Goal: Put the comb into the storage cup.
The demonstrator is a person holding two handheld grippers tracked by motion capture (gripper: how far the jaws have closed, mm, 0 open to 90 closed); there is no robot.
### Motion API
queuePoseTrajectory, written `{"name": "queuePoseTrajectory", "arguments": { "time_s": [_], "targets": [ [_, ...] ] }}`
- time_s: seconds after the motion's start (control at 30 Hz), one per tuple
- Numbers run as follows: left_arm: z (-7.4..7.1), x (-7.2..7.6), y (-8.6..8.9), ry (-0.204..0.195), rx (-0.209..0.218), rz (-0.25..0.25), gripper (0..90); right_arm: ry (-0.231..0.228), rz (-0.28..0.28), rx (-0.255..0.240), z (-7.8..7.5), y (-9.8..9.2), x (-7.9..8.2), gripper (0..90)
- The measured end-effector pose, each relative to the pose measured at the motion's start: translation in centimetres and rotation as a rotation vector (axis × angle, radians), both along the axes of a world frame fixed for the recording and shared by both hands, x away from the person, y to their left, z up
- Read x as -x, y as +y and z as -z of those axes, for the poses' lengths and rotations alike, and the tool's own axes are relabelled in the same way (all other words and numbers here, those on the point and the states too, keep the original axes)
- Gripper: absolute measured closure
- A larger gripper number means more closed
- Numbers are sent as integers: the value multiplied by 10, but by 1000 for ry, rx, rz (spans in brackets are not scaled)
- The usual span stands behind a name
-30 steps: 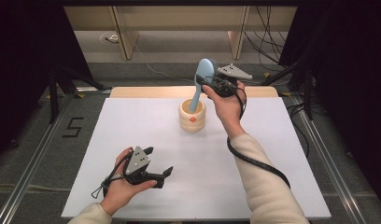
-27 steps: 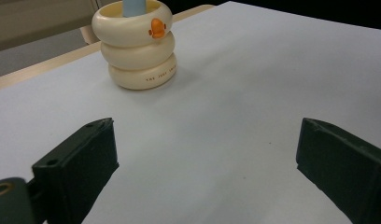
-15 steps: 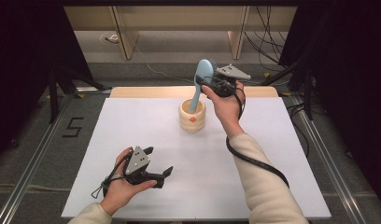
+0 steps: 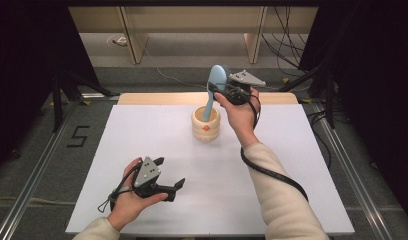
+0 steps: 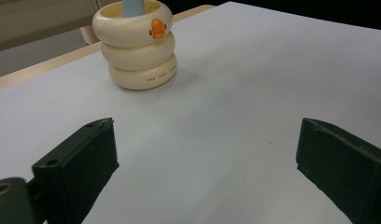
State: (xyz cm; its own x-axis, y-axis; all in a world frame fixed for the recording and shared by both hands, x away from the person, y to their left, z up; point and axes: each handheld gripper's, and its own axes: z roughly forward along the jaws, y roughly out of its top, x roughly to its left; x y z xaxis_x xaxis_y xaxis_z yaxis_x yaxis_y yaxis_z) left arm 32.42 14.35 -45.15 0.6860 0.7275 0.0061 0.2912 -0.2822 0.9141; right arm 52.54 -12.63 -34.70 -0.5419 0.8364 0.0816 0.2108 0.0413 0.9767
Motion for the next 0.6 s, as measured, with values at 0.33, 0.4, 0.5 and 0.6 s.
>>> {"name": "queuePoseTrajectory", "arguments": {
  "time_s": [0.33, 0.4, 0.5, 0.6],
  "targets": [
    [0, 0, 0, 0, 0, 1, 47, 4, 3, 5, 2, 1, -1, 500],
    [0, 0, 0, 2, 3, 1, 46, 2, 5, 5, 3, 1, -2, 500],
    [0, 0, 0, 1, 2, 0, 46, 3, 7, 4, 4, 1, -3, 500],
    [0, 0, 0, 2, 2, 1, 46, 7, 9, 4, 5, 1, -3, 499]
  ]
}}
